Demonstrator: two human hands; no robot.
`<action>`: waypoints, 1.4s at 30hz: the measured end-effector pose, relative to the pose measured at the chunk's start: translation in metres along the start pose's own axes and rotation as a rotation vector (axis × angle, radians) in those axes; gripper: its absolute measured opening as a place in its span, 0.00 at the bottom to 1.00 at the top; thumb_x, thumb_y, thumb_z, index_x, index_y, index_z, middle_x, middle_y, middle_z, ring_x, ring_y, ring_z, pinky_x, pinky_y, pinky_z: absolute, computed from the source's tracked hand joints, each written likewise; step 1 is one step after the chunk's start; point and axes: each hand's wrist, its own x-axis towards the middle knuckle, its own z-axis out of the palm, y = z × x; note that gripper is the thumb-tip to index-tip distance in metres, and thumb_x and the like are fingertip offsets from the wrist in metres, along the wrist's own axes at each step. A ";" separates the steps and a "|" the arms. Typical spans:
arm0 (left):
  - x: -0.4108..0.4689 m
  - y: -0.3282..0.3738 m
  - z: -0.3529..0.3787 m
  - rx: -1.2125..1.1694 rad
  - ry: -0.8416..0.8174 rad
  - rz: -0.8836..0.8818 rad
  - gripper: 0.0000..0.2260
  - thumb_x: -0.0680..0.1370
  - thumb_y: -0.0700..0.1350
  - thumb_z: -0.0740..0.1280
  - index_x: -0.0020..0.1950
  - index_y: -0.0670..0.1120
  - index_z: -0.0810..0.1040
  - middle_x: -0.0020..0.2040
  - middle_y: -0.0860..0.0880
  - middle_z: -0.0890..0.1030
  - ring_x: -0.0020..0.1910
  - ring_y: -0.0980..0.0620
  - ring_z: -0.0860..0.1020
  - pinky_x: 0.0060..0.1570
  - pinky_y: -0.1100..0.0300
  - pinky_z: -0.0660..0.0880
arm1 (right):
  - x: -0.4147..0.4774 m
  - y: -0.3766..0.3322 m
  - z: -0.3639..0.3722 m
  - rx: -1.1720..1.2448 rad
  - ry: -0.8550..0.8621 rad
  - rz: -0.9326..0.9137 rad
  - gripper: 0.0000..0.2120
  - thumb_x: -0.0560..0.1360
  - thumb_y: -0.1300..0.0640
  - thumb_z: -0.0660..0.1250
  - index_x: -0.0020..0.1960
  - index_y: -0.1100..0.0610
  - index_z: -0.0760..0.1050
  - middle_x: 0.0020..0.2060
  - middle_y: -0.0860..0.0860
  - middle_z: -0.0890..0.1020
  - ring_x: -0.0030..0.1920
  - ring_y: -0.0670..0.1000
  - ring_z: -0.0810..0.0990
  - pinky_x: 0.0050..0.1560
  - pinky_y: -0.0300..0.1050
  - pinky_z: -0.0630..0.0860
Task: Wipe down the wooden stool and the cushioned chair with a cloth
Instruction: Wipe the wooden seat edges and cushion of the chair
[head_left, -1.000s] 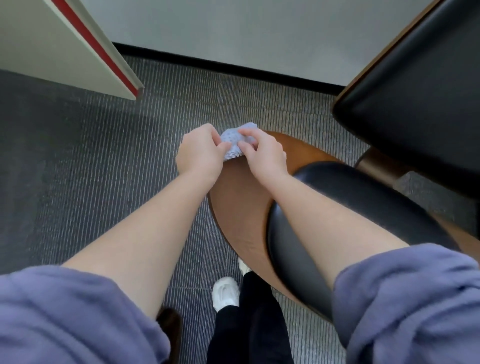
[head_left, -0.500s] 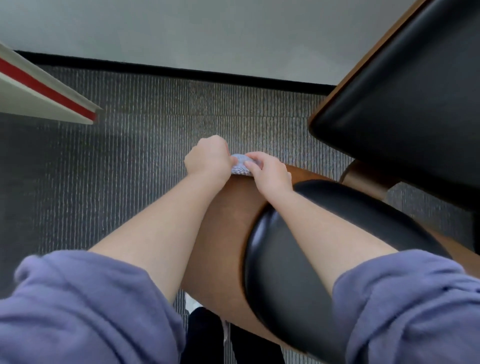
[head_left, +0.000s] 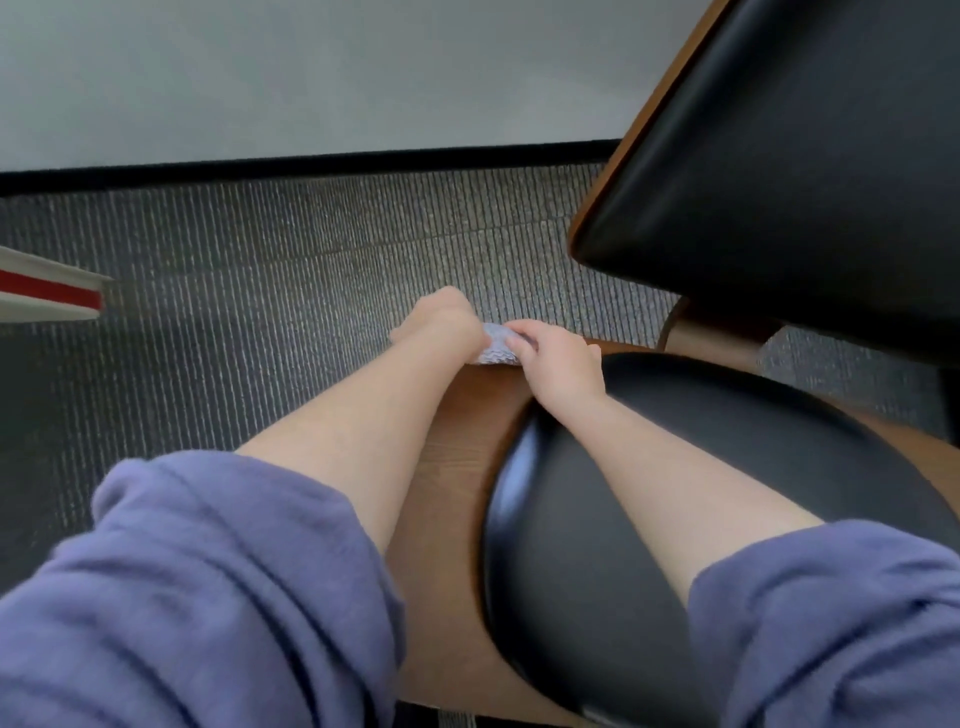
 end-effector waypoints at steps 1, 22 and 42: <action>-0.002 0.000 0.001 -0.035 0.057 0.014 0.07 0.75 0.44 0.69 0.51 0.44 0.76 0.55 0.47 0.79 0.54 0.45 0.78 0.56 0.51 0.76 | 0.000 0.001 -0.001 -0.015 0.012 -0.027 0.15 0.81 0.45 0.57 0.65 0.44 0.74 0.56 0.49 0.79 0.59 0.53 0.75 0.55 0.50 0.62; -0.083 -0.023 -0.042 -0.243 0.112 0.245 0.08 0.79 0.45 0.62 0.53 0.48 0.79 0.54 0.48 0.81 0.53 0.46 0.80 0.54 0.53 0.77 | -0.060 0.033 -0.039 0.131 0.453 -0.296 0.09 0.71 0.64 0.63 0.49 0.57 0.78 0.45 0.50 0.78 0.48 0.53 0.75 0.49 0.50 0.71; -0.068 -0.107 -0.025 0.064 0.036 0.384 0.18 0.84 0.50 0.52 0.47 0.40 0.75 0.39 0.45 0.78 0.40 0.46 0.76 0.39 0.54 0.68 | -0.003 0.052 -0.001 -0.106 0.080 0.027 0.09 0.76 0.66 0.58 0.48 0.61 0.77 0.37 0.55 0.76 0.40 0.56 0.77 0.37 0.45 0.68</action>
